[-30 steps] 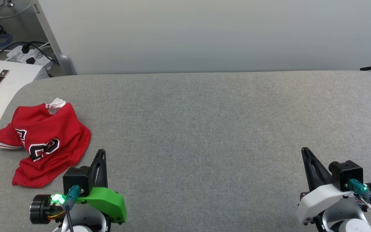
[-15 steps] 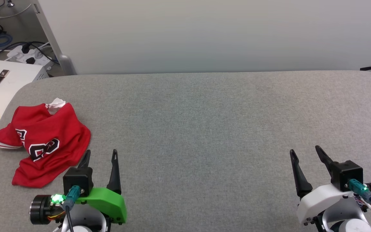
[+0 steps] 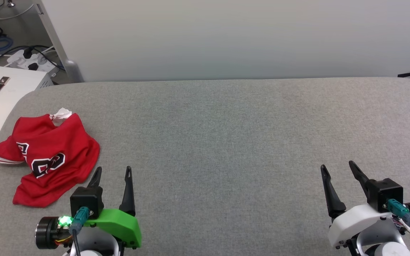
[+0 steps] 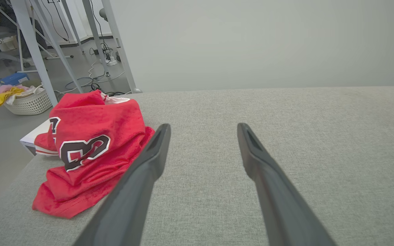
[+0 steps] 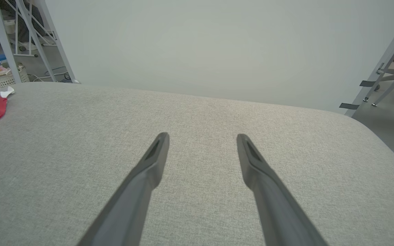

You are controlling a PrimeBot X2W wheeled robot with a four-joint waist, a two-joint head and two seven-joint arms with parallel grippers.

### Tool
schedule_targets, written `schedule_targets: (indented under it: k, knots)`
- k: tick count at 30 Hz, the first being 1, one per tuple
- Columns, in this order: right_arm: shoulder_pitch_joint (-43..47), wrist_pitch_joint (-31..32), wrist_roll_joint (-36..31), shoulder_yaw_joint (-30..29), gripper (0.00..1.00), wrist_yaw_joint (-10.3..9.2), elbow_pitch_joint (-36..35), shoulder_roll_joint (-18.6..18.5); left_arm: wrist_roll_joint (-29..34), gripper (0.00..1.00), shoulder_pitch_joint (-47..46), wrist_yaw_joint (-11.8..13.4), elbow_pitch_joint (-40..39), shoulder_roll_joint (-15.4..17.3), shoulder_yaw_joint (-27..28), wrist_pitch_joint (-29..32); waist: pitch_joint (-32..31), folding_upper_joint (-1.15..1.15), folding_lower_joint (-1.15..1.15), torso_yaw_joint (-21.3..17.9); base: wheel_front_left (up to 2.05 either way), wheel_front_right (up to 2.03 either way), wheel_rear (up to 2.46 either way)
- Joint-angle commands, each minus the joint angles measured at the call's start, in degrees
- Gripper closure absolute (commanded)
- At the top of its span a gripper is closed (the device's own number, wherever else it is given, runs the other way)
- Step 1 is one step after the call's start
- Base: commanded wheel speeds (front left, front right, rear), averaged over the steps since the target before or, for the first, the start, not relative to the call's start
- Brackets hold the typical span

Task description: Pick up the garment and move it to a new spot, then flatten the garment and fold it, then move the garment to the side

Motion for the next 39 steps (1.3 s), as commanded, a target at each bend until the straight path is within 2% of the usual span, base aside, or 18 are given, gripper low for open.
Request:
schedule_targets:
  k: [1,27,39]
  knots:
    - [-0.3,-0.73,0.38,-0.05,0.0,-0.01,0.16,0.0,-0.5,0.0,0.25,0.06,0.28,-0.03,-0.1,-0.66,0.01,0.0,0.0,0.0,0.0,0.0,0.0]
    - [-0.29,-3.77,4.75,-0.04,0.0,-0.01,-0.28,0.0,-3.19,0.0,0.83,-0.15,1.89,-0.09,-0.77,-3.74,-0.1,0.0,0.0,0.11,0.0,0.0,0.0]
    - [-0.38,-5.17,4.49,0.28,0.0,-0.02,0.15,0.0,-4.29,0.0,1.09,-0.35,2.81,-0.11,-1.15,-5.16,-0.03,0.0,0.0,0.17,0.0,0.0,0.0]
